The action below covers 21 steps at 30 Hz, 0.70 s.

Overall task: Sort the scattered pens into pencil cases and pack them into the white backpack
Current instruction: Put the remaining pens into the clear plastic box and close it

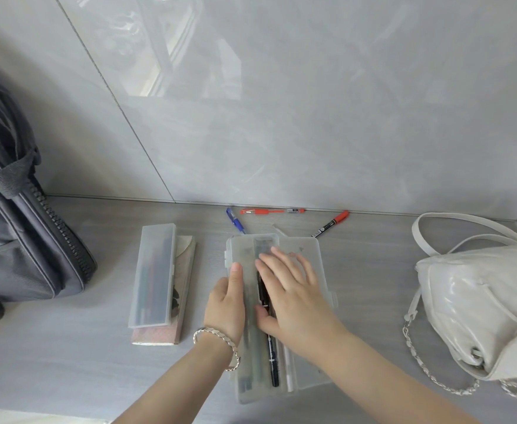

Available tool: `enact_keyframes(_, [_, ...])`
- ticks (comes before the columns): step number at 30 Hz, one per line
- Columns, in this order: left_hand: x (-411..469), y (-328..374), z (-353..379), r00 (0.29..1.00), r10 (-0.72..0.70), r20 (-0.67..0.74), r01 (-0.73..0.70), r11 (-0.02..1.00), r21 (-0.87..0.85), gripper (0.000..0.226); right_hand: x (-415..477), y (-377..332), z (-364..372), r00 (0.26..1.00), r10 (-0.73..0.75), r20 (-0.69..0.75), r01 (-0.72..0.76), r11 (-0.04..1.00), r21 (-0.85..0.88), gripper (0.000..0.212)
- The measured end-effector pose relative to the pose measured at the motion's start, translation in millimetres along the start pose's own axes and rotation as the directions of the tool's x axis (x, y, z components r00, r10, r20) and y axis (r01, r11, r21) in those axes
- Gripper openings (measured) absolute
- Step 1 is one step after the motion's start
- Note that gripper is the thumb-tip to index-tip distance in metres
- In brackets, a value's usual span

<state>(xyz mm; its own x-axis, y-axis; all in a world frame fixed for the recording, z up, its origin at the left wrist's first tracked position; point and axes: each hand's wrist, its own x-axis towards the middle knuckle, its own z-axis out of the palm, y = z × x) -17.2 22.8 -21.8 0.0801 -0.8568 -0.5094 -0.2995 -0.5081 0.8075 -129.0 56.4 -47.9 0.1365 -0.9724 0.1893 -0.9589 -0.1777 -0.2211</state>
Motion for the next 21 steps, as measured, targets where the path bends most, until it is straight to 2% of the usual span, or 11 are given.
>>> enact_keyframes(2, [4, -1, 2, 1.0, -0.006, 0.013, 0.006, 1.0, 0.019, 0.035, -5, 2, 3, 0.997, -0.053, 0.05, 0.051, 0.997, 0.057, 0.059])
enact_keyframes(3, [7, -2, 2, 1.0, -0.01, 0.017, 0.009, 0.999, 0.03, 0.035, -5, 6, 3, 0.996, -0.074, 0.055, 0.066, 0.988, 0.138, 0.058])
enact_keyframes(5, [15, -3, 0, 1.0, -0.024, 0.016, 0.023, 0.998, 0.065, 0.036, 1, 22, -2, 1.0, -0.015, 0.002, 0.014, 0.95, 0.312, 0.049])
enact_keyframes(7, [25, -4, -3, 0.999, -0.033, 0.009, 0.032, 0.995, 0.097, 0.038, 16, 46, -4, 0.964, 0.254, -0.078, -0.192, 0.869, 0.456, 0.035])
enact_keyframes(8, [29, -3, -5, 0.999, -0.04, 0.004, 0.039, 0.993, 0.11, 0.038, 26, 60, -2, 0.909, 0.416, -0.038, -0.339, 0.787, 0.515, 0.031])
enact_keyframes(9, [33, -2, -6, 0.999, -0.045, -0.003, 0.045, 0.992, 0.119, 0.039, 36, 78, 3, 0.838, 0.544, 0.043, -0.483, 0.704, 0.52, 0.03])
enact_keyframes(11, [37, 1, -7, 0.998, -0.058, -0.019, 0.06, 0.99, 0.126, 0.043, 55, 113, 18, 0.703, 0.686, 0.189, -0.694, 0.605, 0.39, 0.033])
enact_keyframes(13, [41, 3, -7, 0.997, -0.063, -0.033, 0.067, 0.989, 0.129, 0.044, 70, 139, 35, 0.582, 0.771, 0.26, -0.808, 0.51, 0.295, 0.034])
enact_keyframes(16, [45, 3, -10, 0.996, -0.071, -0.048, 0.076, 0.991, 0.111, 0.044, 85, 157, 51, 0.414, 0.871, 0.266, -0.902, 0.354, 0.246, 0.036])
enact_keyframes(18, [47, 3, -13, 0.995, -0.078, -0.065, 0.084, 0.991, 0.105, 0.044, 93, 163, 54, 0.352, 0.901, 0.255, -0.929, 0.302, 0.213, 0.045])
enact_keyframes(21, [50, 0, -17, 0.992, -0.088, -0.09, 0.097, 0.99, 0.099, 0.044, 96, 172, 53, 0.319, 0.908, 0.273, -0.947, 0.292, 0.134, 0.045])
